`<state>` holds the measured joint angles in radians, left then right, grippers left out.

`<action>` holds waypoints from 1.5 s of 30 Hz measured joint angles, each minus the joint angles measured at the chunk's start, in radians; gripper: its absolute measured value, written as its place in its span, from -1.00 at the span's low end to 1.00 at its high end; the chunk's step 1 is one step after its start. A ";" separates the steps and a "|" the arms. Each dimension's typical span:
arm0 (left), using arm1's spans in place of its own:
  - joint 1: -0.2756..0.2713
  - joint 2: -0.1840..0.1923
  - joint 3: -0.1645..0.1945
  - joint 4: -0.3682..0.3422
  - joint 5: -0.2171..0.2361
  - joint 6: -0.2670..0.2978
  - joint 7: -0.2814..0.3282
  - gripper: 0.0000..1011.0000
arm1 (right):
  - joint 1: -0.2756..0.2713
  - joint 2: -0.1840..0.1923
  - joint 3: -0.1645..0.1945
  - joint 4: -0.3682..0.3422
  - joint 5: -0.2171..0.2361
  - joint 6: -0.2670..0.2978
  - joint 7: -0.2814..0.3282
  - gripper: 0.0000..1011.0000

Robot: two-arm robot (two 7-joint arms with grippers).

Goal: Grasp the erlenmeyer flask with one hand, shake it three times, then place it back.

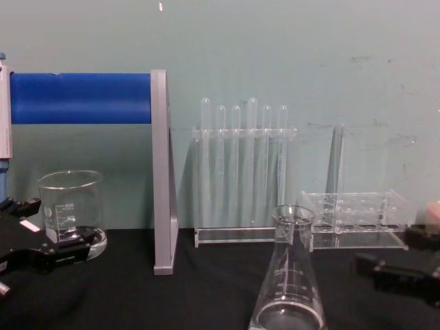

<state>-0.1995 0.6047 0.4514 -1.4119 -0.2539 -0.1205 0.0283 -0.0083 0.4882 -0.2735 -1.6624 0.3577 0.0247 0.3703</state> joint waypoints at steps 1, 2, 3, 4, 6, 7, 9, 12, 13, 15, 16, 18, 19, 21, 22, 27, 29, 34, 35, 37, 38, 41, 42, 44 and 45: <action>0.000 0.000 0.000 0.000 0.000 0.000 0.000 0.98 | -0.003 -0.007 0.013 0.000 -0.002 0.000 -0.023 0.98; 0.000 0.000 0.000 0.000 0.000 0.000 0.000 0.98 | -0.003 -0.013 0.020 0.000 -0.004 0.000 -0.035 0.98; 0.000 0.000 0.000 0.000 0.000 0.000 0.000 0.98 | -0.003 -0.019 0.027 0.002 -0.007 0.000 -0.047 0.98; 0.000 0.000 0.000 0.000 0.000 0.000 0.000 0.98 | -0.001 -0.034 0.040 0.009 -0.015 0.001 -0.073 0.98; 0.000 0.000 0.000 0.000 0.000 0.000 0.000 0.98 | 0.004 -0.052 0.050 0.017 -0.022 0.002 -0.100 0.98; 0.000 0.000 0.000 0.000 0.000 0.000 0.000 0.98 | 0.013 -0.075 0.059 0.029 -0.031 0.002 -0.129 0.98; 0.000 0.000 0.000 0.000 0.000 0.000 0.000 0.98 | 0.020 -0.093 0.065 0.040 -0.040 0.002 -0.152 0.98; 0.000 0.000 0.000 0.000 0.000 0.000 0.000 0.98 | 0.042 -0.132 0.069 0.071 -0.068 -0.009 -0.196 0.98; 0.000 0.000 0.000 0.000 0.000 0.000 0.000 0.98 | 0.054 -0.149 0.068 0.087 -0.084 -0.017 -0.215 0.98; 0.000 0.000 0.000 0.000 0.000 0.000 0.000 0.98 | 0.066 -0.165 0.066 0.105 -0.099 -0.025 -0.231 0.98; 0.000 0.000 0.000 0.000 0.000 0.000 0.000 0.98 | 0.073 -0.175 0.063 0.117 -0.110 -0.029 -0.241 0.98; 0.000 0.000 0.000 0.000 0.000 0.000 0.000 0.98 | 0.095 -0.198 0.057 0.148 -0.139 -0.038 -0.267 0.98; 0.000 0.000 0.000 0.000 0.000 0.000 0.000 0.98 | 0.100 -0.203 0.055 0.156 -0.148 -0.041 -0.273 0.98; 0.000 0.000 0.000 0.000 0.000 0.000 0.000 0.98 | 0.115 -0.216 0.050 0.176 -0.172 -0.050 -0.291 0.98; 0.000 0.000 0.000 0.000 0.000 0.000 0.000 0.98 | 0.127 -0.224 0.044 0.196 -0.195 -0.057 -0.304 0.98; 0.000 0.000 0.000 0.000 0.000 0.000 0.000 0.98 | 0.162 -0.239 0.028 0.253 -0.266 -0.085 -0.332 0.98; 0.000 0.000 0.000 0.000 0.000 0.000 0.000 0.98 | 0.171 -0.242 0.025 0.270 -0.287 -0.090 -0.336 0.98; 0.000 0.000 0.000 0.000 0.000 0.000 0.000 0.98 | 0.177 -0.242 0.025 0.280 -0.298 -0.091 -0.336 0.98; 0.000 0.000 0.000 0.000 0.000 0.000 0.000 0.98 | 0.177 -0.242 0.025 0.279 -0.298 -0.091 -0.336 0.98; 0.000 0.000 0.000 0.000 0.000 0.000 0.000 0.98 | 0.176 -0.242 0.025 0.278 -0.297 -0.091 -0.336 0.98; 0.000 0.000 0.000 0.000 0.000 0.000 0.000 0.98 | 0.175 -0.241 0.025 0.277 -0.296 -0.091 -0.335 0.98; 0.000 0.000 0.000 0.000 0.000 0.000 0.000 0.98 | 0.174 -0.241 0.025 0.275 -0.294 -0.091 -0.335 0.98; 0.000 0.000 0.000 0.000 0.000 0.000 0.000 0.98 | 0.174 -0.241 0.025 0.275 -0.293 -0.091 -0.335 0.98; 0.000 0.000 0.000 0.000 0.000 0.000 0.000 0.98 | 0.174 -0.241 0.025 0.274 -0.292 -0.091 -0.335 0.98; 0.000 0.000 0.000 0.000 0.000 0.000 0.000 0.98 | 0.173 -0.241 0.025 0.273 -0.292 -0.091 -0.335 0.98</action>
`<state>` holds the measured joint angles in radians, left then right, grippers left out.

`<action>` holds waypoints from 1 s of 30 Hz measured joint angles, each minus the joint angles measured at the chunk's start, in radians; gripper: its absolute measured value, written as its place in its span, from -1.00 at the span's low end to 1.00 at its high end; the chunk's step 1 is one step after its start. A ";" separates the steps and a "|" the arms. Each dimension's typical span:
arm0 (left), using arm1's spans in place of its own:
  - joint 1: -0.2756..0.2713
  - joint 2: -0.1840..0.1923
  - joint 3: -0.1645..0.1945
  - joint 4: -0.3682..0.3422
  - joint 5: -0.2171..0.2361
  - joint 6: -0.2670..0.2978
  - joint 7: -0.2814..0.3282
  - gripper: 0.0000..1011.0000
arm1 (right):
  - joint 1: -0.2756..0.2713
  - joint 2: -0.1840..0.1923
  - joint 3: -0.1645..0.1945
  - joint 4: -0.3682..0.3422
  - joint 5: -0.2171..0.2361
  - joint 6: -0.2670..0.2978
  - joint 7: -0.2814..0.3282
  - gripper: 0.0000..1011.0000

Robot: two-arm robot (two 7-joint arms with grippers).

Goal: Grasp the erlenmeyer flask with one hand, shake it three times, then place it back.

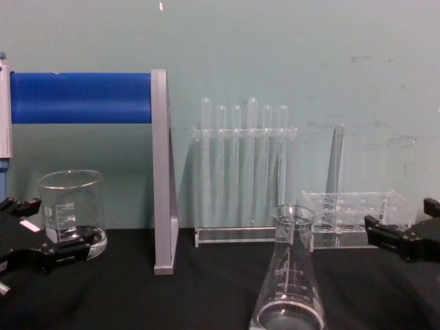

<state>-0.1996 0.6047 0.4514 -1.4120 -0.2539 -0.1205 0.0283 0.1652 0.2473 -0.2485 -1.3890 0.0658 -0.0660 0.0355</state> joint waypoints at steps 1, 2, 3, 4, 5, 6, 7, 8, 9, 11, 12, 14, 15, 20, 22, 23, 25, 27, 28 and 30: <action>0.000 0.000 0.000 0.000 0.000 0.000 0.000 0.98 | 0.000 0.000 0.000 -0.001 0.001 0.000 0.000 0.98; 0.000 0.000 0.000 0.000 0.000 0.000 0.000 0.98 | -0.001 0.000 0.000 -0.001 0.001 0.000 0.000 0.98; 0.000 0.000 0.000 0.000 0.000 0.000 0.000 0.98 | -0.001 0.000 0.000 -0.001 0.002 0.000 0.000 0.98; 0.000 0.000 0.000 0.000 0.000 0.000 0.000 0.98 | -0.001 0.000 0.000 -0.002 0.002 0.000 0.001 0.98; 0.000 0.000 0.000 0.000 0.000 0.000 0.000 0.98 | -0.001 0.000 0.000 -0.002 0.002 0.000 0.001 0.98; 0.000 0.000 0.000 0.000 0.000 0.000 0.000 0.98 | -0.001 0.000 0.000 -0.002 0.003 0.000 0.001 0.98; 0.000 0.000 0.000 0.000 0.000 0.000 0.000 0.98 | -0.001 0.000 0.000 -0.002 0.003 0.000 0.001 0.98; 0.000 0.000 0.000 0.000 0.000 0.000 0.000 0.98 | -0.002 0.001 0.000 -0.003 0.003 0.001 0.001 0.98; 0.000 0.000 0.000 0.000 0.000 0.000 0.000 0.98 | -0.002 0.001 0.000 -0.003 0.004 0.001 0.001 0.98; 0.000 0.000 0.000 0.000 0.000 0.000 0.000 0.98 | -0.002 0.001 0.000 -0.003 0.004 0.001 0.001 0.98; 0.000 0.000 0.000 0.000 0.000 0.000 0.000 0.98 | -0.002 0.001 0.000 -0.003 0.004 0.001 0.001 0.98; 0.000 0.000 0.000 0.000 0.000 0.000 0.000 0.98 | -0.002 0.001 0.000 -0.004 0.005 0.001 0.001 0.98; 0.000 0.000 0.000 0.000 0.000 0.000 0.000 0.98 | -0.002 0.001 0.000 -0.004 0.005 0.001 0.002 0.98; 0.000 0.000 0.000 0.000 0.000 0.000 0.000 0.98 | -0.003 0.001 0.000 -0.004 0.005 0.002 0.002 0.98; 0.000 0.000 0.000 0.000 0.000 0.000 0.000 0.98 | -0.003 0.001 0.000 -0.004 0.006 0.002 0.002 0.98; 0.000 0.000 0.000 0.000 0.000 0.000 0.000 0.98 | -0.003 0.001 0.000 -0.005 0.006 0.002 0.002 0.98; 0.000 0.000 0.000 0.000 0.000 0.000 0.000 0.98 | -0.003 0.001 0.000 -0.005 0.006 0.002 0.002 0.98; 0.000 0.000 0.000 0.000 0.000 0.000 0.000 0.98 | -0.003 0.001 0.000 -0.005 0.006 0.002 0.002 0.98; 0.000 0.000 0.000 0.000 0.000 0.000 0.000 0.98 | -0.003 0.001 0.000 -0.005 0.006 0.002 0.002 0.98; 0.000 0.000 0.000 0.000 0.000 0.000 0.000 0.98 | -0.003 0.001 0.000 -0.005 0.006 0.002 0.002 0.98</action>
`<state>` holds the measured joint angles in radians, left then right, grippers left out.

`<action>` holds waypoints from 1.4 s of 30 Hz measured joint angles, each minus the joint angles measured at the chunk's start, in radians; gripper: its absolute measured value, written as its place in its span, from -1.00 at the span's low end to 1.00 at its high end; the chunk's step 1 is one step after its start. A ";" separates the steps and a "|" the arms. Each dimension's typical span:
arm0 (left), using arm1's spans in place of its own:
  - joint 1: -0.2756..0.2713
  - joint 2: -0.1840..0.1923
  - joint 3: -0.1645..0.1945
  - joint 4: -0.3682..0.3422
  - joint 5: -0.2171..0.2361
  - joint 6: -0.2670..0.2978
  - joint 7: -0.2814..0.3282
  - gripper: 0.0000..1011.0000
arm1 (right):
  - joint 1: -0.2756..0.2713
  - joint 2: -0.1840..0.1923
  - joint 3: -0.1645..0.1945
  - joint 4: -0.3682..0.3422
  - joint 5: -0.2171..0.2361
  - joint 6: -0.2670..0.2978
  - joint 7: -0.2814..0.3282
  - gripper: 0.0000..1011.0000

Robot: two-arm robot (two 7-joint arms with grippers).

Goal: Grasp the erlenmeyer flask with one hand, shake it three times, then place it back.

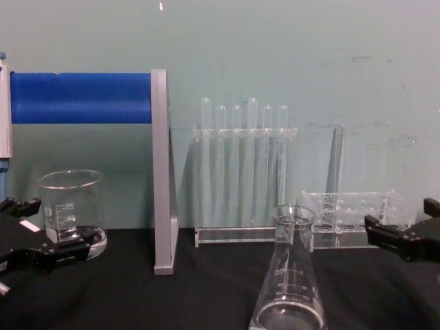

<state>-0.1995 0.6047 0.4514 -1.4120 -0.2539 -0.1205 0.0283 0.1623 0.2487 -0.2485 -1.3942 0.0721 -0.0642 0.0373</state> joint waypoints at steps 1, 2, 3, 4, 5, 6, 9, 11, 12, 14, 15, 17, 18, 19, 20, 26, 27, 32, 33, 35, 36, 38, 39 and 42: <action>0.000 0.000 0.000 0.000 0.000 0.000 0.000 0.98 | 0.000 0.000 0.000 0.000 0.000 0.000 0.000 0.98; 0.000 0.000 0.000 0.000 0.000 0.000 0.000 0.98 | 0.000 0.000 0.000 0.000 0.000 0.000 0.000 0.98; 0.000 0.000 0.000 0.000 0.000 0.000 0.000 0.98 | 0.000 0.000 0.000 0.000 0.000 0.000 0.000 0.98; 0.000 0.000 0.000 0.000 0.000 0.000 0.000 0.98 | 0.000 0.000 0.000 0.000 0.000 0.000 0.000 0.98; 0.000 0.000 0.000 0.000 0.000 0.000 0.000 0.98 | 0.000 0.000 0.000 0.000 0.000 0.000 0.000 0.98; 0.000 0.000 0.000 0.000 0.000 0.000 0.000 0.98 | 0.000 0.000 0.000 0.000 0.000 0.000 0.000 0.98; 0.000 0.000 0.000 0.000 0.000 0.000 0.000 0.98 | 0.000 0.000 0.000 0.000 0.000 0.000 0.000 0.98; 0.000 0.000 0.000 0.000 0.000 0.000 0.000 0.98 | 0.000 0.000 0.000 0.000 0.000 0.000 0.000 0.98; 0.000 0.000 0.000 0.000 0.000 0.000 0.000 0.98 | 0.000 0.000 0.000 0.000 0.000 0.000 0.000 0.98; 0.000 0.000 0.000 0.000 0.000 0.000 0.000 0.98 | 0.000 0.000 0.000 0.000 0.000 0.000 0.000 0.98; 0.000 0.000 0.000 0.000 0.000 0.000 0.000 0.98 | 0.000 0.000 0.000 0.000 0.000 0.000 0.000 0.98; 0.000 0.000 0.000 0.000 0.000 0.000 0.000 0.98 | 0.000 0.000 0.000 0.000 0.000 0.000 0.000 0.98; 0.000 0.000 0.000 0.000 0.000 0.000 0.000 0.98 | 0.000 0.000 0.000 0.000 0.000 0.000 0.000 0.98; 0.000 0.000 0.000 0.000 0.000 0.000 0.000 0.98 | 0.000 0.000 0.000 0.000 0.000 0.000 0.000 0.98; 0.000 0.000 0.000 0.000 0.000 0.000 0.000 0.98 | 0.000 0.000 0.000 0.000 0.000 0.000 0.000 0.98; 0.000 0.000 0.000 0.000 0.000 0.000 0.000 0.98 | 0.000 0.000 0.000 0.000 0.000 0.000 0.000 0.98; 0.000 0.000 0.000 0.000 0.000 0.000 0.000 0.98 | 0.000 0.000 0.000 0.000 0.000 0.000 0.000 0.98; 0.000 0.000 0.000 0.000 0.000 0.000 0.000 0.98 | 0.000 0.000 0.000 0.000 0.000 0.000 0.000 0.98; 0.000 0.000 0.000 0.000 0.000 0.000 0.000 0.98 | 0.000 0.000 0.000 0.000 0.000 0.000 0.000 0.98; 0.000 0.000 0.000 0.000 0.000 0.000 0.000 0.98 | 0.000 0.000 0.000 0.000 0.000 0.000 0.000 0.98; 0.000 0.000 0.000 0.000 0.000 0.000 0.000 0.98 | 0.000 0.000 0.000 0.000 0.000 0.000 0.000 0.98; 0.000 0.000 0.000 0.000 0.000 0.000 0.000 0.98 | 0.000 0.000 0.000 0.000 0.000 0.000 0.000 0.98; 0.000 0.000 0.000 0.000 0.000 0.000 0.000 0.98 | 0.000 0.000 0.000 0.000 0.000 0.000 0.000 0.98; 0.000 0.000 0.000 0.000 0.000 0.000 0.000 0.98 | 0.000 0.000 0.000 0.000 0.000 0.000 0.000 0.98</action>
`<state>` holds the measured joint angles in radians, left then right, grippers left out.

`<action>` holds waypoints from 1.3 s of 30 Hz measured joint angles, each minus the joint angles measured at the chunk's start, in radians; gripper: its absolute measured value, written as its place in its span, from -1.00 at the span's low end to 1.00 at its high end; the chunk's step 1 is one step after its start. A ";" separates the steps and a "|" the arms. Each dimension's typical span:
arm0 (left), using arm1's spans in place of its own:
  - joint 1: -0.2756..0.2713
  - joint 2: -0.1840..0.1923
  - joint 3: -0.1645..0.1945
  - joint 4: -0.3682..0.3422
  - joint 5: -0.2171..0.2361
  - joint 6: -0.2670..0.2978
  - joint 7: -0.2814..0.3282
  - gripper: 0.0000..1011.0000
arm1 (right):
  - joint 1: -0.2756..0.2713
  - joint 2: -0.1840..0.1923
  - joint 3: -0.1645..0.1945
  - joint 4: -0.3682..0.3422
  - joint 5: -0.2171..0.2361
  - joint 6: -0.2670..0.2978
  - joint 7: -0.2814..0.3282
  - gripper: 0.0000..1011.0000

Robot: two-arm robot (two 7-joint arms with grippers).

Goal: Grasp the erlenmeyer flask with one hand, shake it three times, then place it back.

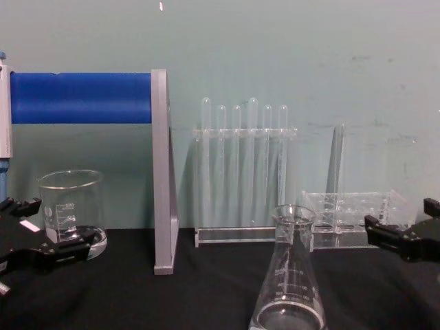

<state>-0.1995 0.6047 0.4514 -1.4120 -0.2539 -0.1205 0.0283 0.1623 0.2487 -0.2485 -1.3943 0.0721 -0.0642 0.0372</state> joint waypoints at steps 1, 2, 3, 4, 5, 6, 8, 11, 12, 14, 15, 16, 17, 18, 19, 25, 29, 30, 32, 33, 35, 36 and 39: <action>0.000 0.000 0.000 0.000 0.000 0.000 0.000 0.98 | 0.000 0.000 0.000 0.000 0.000 0.000 0.000 0.98; 0.000 0.000 0.000 0.000 0.000 0.000 0.000 0.98 | 0.000 0.000 0.000 0.000 0.000 0.000 0.000 0.98; 0.000 0.000 0.000 0.000 0.000 0.000 0.000 0.98 | 0.000 0.000 0.000 0.000 0.000 0.000 0.000 0.98; 0.000 0.000 0.000 0.000 0.000 0.000 0.000 0.98 | 0.000 0.000 0.000 0.000 0.000 0.000 0.000 0.98; 0.000 0.000 0.000 0.000 0.000 0.000 0.000 0.98 | 0.000 0.000 0.000 0.000 0.000 0.000 0.000 0.98; 0.000 0.000 0.000 0.000 0.000 0.000 0.000 0.98 | 0.000 0.000 0.000 0.000 0.000 0.000 0.000 0.98; 0.000 0.000 0.000 0.000 0.000 0.000 0.000 0.98 | 0.000 0.000 0.000 0.000 0.000 0.000 0.000 0.98; 0.000 0.000 0.000 0.000 0.000 0.000 0.000 0.98 | 0.000 0.000 0.000 0.000 0.000 0.000 0.000 0.98; 0.000 0.000 0.000 0.000 0.000 0.000 0.000 0.98 | 0.000 0.000 0.000 0.000 0.000 0.000 0.000 0.98; 0.000 0.000 0.000 0.000 0.000 0.000 0.000 0.98 | 0.000 0.000 0.000 0.000 0.000 0.000 0.000 0.98; 0.000 0.000 0.000 0.000 0.000 0.000 0.000 0.98 | 0.000 0.000 0.000 0.000 0.000 0.000 0.000 0.98; 0.000 0.000 0.000 0.000 0.000 0.000 0.000 0.98 | 0.000 0.000 0.000 0.000 0.000 0.000 0.000 0.98; 0.000 0.000 0.000 0.000 0.000 0.000 0.000 0.98 | 0.000 0.000 0.000 0.000 0.000 0.000 0.000 0.98; 0.000 0.000 0.000 0.000 0.000 0.000 0.000 0.98 | 0.000 0.000 0.000 0.000 0.000 0.000 0.000 0.98; 0.000 0.000 0.000 0.000 0.000 0.000 0.000 0.98 | 0.000 0.000 0.000 0.000 0.000 0.000 0.000 0.98; 0.000 0.000 0.000 0.000 0.000 0.000 0.000 0.98 | 0.000 0.000 0.000 0.000 0.000 0.000 0.000 0.98; 0.000 0.000 0.000 0.000 0.000 0.000 0.000 0.98 | 0.000 0.000 0.000 0.000 0.000 0.000 0.000 0.98; 0.000 0.000 0.000 0.000 0.000 0.000 0.000 0.98 | 0.000 0.000 0.000 0.000 0.000 0.000 0.000 0.98; 0.000 0.000 0.000 0.000 0.000 0.000 0.000 0.98 | 0.000 0.000 0.000 0.000 0.000 0.000 0.000 0.98; 0.000 0.000 0.000 0.000 0.000 0.000 0.000 0.98 | 0.000 0.000 0.000 0.000 0.000 0.000 0.000 0.98; 0.000 0.000 0.000 0.000 0.000 0.000 0.000 0.98 | 0.000 0.000 0.000 0.000 0.000 0.000 0.000 0.98; 0.000 0.000 0.000 0.000 0.000 0.000 0.000 0.98 | 0.000 0.000 0.000 0.000 0.000 0.000 0.000 0.98; 0.000 0.000 0.000 0.000 0.000 0.000 0.000 0.98 | 0.000 0.000 0.000 0.000 0.000 0.000 0.000 0.98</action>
<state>-0.1995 0.6047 0.4514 -1.4120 -0.2539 -0.1205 0.0283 0.1623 0.2487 -0.2485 -1.3942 0.0721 -0.0642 0.0372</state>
